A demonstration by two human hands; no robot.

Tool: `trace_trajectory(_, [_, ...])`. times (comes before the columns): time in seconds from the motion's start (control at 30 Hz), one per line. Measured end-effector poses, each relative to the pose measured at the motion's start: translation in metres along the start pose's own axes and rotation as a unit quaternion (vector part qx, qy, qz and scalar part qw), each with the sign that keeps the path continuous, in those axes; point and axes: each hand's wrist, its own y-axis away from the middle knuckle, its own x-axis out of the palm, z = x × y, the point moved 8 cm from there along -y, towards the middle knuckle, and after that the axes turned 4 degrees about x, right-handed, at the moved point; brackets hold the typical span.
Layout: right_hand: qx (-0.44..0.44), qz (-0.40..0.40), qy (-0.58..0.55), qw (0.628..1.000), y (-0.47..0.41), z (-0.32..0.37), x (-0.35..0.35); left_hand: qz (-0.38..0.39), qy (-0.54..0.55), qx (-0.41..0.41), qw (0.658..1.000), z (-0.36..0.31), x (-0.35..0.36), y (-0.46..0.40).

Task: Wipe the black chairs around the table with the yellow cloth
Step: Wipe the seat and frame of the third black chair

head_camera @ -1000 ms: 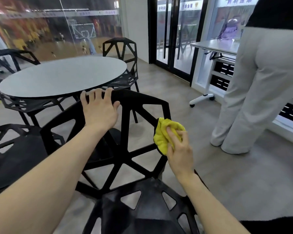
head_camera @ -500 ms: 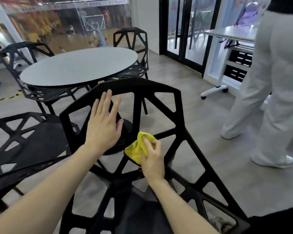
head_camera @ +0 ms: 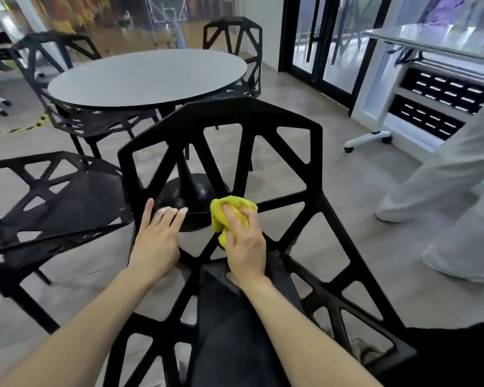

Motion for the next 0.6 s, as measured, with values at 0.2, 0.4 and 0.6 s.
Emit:
trace_trajectory(0.2, [0.040, 0.164, 0.165, 0.972, 0.017, -0.098, -0.020, 0.005, 0.000, -0.005, 1.000, 0.001, 0.005, -0.002])
trace_trajectory(0.4, [0.028, -0.111, 0.243, 0.963, -0.035, -0.090, -0.127, 0.025, 0.020, -0.030, 0.999, -0.010, 0.016, -0.011])
trace_trajectory(0.6, [0.076, 0.136, 0.286, 0.946, 0.035, -0.118, -0.027, 0.072, 0.039, -0.046, 0.996, -0.011, 0.023, -0.015])
